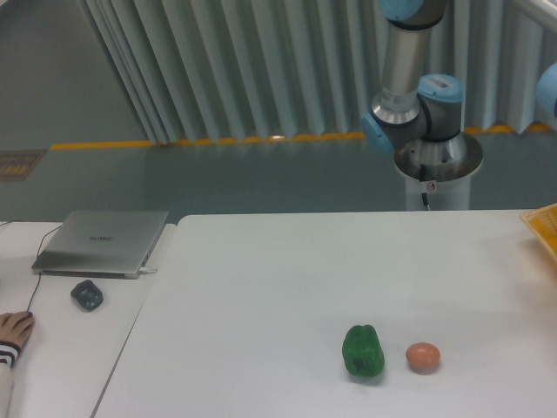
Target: Place the yellow pepper in a basket
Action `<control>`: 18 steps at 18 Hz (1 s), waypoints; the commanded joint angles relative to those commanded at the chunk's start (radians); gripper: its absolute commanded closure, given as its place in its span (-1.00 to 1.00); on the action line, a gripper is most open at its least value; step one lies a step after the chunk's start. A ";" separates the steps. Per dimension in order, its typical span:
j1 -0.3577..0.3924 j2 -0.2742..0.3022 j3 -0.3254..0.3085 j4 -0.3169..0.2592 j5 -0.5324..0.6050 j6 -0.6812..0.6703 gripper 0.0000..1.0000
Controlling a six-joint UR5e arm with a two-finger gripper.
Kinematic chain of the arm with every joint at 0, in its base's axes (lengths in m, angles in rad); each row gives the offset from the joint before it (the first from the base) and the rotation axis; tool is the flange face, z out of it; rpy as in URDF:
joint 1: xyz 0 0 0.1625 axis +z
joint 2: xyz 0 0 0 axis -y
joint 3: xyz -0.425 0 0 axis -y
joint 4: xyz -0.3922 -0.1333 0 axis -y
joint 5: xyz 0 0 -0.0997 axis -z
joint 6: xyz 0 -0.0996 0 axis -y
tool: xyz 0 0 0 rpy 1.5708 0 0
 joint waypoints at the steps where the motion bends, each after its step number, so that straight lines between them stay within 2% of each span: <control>1: 0.006 -0.002 0.006 -0.011 0.008 0.029 0.04; 6: 0.055 -0.017 0.009 0.003 0.011 0.200 0.04; 12: 0.086 -0.066 0.003 0.113 0.012 0.324 0.02; 16: 0.074 -0.095 -0.001 0.172 0.022 0.324 -0.45; 18: 0.075 -0.104 -0.001 0.188 0.019 0.315 -0.84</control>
